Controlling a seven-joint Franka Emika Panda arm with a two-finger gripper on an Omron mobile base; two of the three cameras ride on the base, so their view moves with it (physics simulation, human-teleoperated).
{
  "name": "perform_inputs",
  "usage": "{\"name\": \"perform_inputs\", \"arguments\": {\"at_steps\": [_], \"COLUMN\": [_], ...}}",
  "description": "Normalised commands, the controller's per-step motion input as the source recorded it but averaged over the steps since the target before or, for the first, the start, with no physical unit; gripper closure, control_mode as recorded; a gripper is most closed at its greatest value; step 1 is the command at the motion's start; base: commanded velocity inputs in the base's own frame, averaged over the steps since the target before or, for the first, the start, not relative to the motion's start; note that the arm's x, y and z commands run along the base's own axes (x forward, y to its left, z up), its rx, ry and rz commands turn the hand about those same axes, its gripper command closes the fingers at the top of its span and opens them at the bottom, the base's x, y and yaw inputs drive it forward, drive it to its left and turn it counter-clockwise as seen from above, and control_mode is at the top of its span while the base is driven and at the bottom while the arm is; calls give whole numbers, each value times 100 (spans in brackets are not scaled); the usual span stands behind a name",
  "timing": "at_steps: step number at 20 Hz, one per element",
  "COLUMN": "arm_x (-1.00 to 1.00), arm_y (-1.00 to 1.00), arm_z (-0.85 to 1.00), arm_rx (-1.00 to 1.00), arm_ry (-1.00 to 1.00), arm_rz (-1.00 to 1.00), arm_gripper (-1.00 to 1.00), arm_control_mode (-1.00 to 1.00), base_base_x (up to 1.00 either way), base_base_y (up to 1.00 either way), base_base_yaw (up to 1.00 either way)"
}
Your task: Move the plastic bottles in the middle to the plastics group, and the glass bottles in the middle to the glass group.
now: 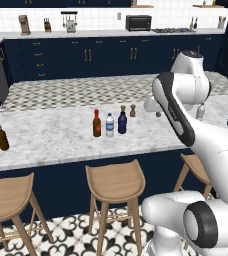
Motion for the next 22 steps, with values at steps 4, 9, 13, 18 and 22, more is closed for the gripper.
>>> {"name": "perform_inputs", "arguments": {"at_steps": [4,9,13,18,22], "arm_x": [-38,2,25,50,52], "arm_y": [22,59,64,49,60], "arm_z": [-9,0,0,0,-6], "arm_rx": [-1,-1,-5,-1,-6], "arm_ry": [1,3,0,0,0], "arm_rz": [3,7,2,0,-4], "arm_gripper": [-100,-100,-100,-100,-100], "arm_control_mode": [-100,-100,-100,-100,-100], "base_base_x": [0,0,0,0,0], "base_base_y": [0,0,0,0,0], "base_base_yaw": [0,0,0,0,0]}}
